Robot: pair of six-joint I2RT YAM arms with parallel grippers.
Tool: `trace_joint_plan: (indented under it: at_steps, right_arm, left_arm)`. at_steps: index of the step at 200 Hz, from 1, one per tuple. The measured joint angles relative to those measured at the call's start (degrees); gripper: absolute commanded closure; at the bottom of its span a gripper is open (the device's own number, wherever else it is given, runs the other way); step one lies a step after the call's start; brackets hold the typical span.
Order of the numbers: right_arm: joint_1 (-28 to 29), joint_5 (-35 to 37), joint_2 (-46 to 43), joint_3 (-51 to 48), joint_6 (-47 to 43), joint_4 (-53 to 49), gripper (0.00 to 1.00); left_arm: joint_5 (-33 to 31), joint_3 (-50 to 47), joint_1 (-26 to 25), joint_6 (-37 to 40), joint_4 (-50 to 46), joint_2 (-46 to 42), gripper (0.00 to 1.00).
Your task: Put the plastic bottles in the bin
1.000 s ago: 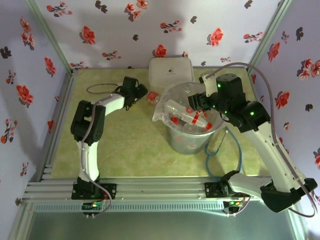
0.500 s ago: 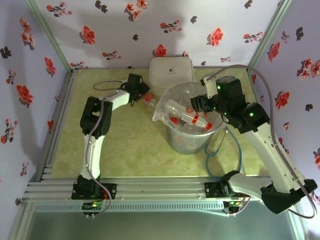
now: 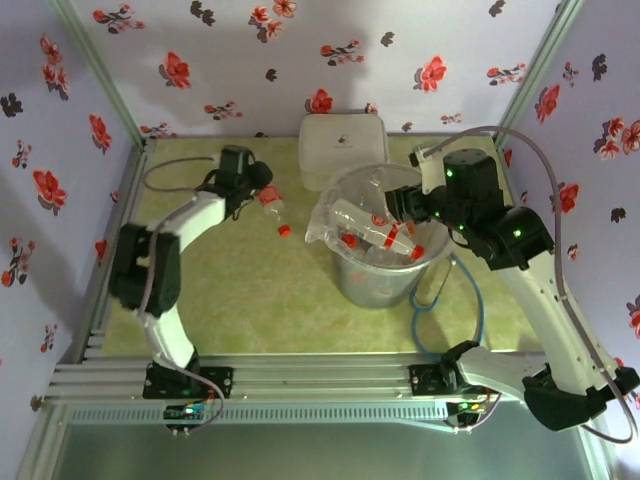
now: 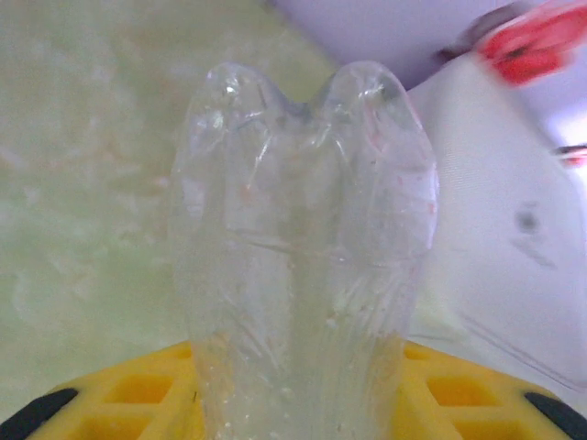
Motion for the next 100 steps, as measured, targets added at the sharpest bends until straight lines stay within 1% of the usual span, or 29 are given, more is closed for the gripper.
trace_joint_plan:
  at_steps: [22,49,57,72,100]
  right_arm:
    - [1.4,-7.0,3.0,2.0,2.0,2.8,0.29]
    - [2.5,-15.8,8.6,5.4,5.4,6.6,0.27]
    - [2.8,-17.6,10.3,6.5,6.7,7.6,0.26]
    - [3.5,-20.0,13.5,8.7,8.5,8.9,0.18]
    - [6.0,-22.4,19.4,13.2,11.2,10.7,0.14]
  left_arm:
    - [7.0,-5.2,1.2,6.8,4.4,-11.8,0.65]
    - [18.1,-10.8,2.2,16.5,8.3,-21.8,0.63]
    - [21.2,-12.5,2.3,19.3,9.4,-23.9,0.63]
    - [26.3,-16.6,2.3,23.8,12.1,-27.5,0.63]
    - [33.5,-21.8,2.3,28.5,17.3,-29.8,0.63]
